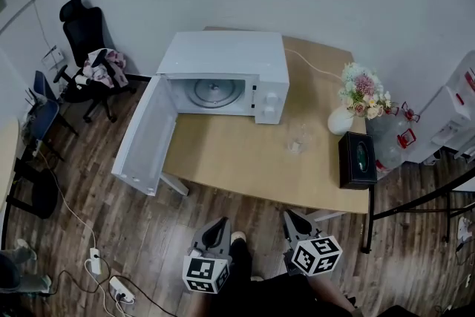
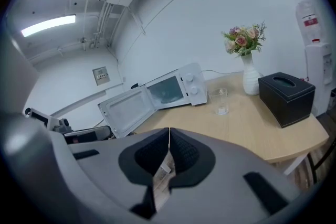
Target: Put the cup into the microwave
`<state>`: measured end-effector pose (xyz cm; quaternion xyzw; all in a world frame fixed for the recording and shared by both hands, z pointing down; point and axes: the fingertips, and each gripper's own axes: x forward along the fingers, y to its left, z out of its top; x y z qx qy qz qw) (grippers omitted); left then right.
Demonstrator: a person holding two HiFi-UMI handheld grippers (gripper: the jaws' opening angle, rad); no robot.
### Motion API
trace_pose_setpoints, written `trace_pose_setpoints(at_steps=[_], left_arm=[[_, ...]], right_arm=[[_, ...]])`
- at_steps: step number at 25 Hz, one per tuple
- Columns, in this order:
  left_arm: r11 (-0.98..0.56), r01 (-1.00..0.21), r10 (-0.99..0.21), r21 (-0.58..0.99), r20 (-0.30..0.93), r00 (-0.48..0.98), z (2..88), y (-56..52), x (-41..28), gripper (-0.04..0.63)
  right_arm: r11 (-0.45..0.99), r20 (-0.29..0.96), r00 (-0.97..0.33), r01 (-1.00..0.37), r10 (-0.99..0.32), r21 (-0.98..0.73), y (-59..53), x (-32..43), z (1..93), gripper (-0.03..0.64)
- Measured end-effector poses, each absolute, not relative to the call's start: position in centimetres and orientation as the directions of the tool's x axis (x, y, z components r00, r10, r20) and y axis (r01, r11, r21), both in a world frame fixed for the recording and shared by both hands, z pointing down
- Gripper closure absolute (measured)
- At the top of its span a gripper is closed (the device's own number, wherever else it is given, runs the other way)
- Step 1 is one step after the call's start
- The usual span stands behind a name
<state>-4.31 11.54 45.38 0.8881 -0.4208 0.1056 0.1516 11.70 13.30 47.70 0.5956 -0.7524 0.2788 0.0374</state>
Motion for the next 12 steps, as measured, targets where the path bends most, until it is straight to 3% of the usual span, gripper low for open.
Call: trace_pose_setpoints(at_steps=[12], left_arm=[[-0.643, -0.745, -0.685, 0.177, 0.302, 0.663, 45.3, 2.2, -4.9, 0.589]], right_arm=[[0.071, 0.386, -0.221, -0.928, -0.896, -0.366, 4.9, 11.6, 47.5, 0.621]])
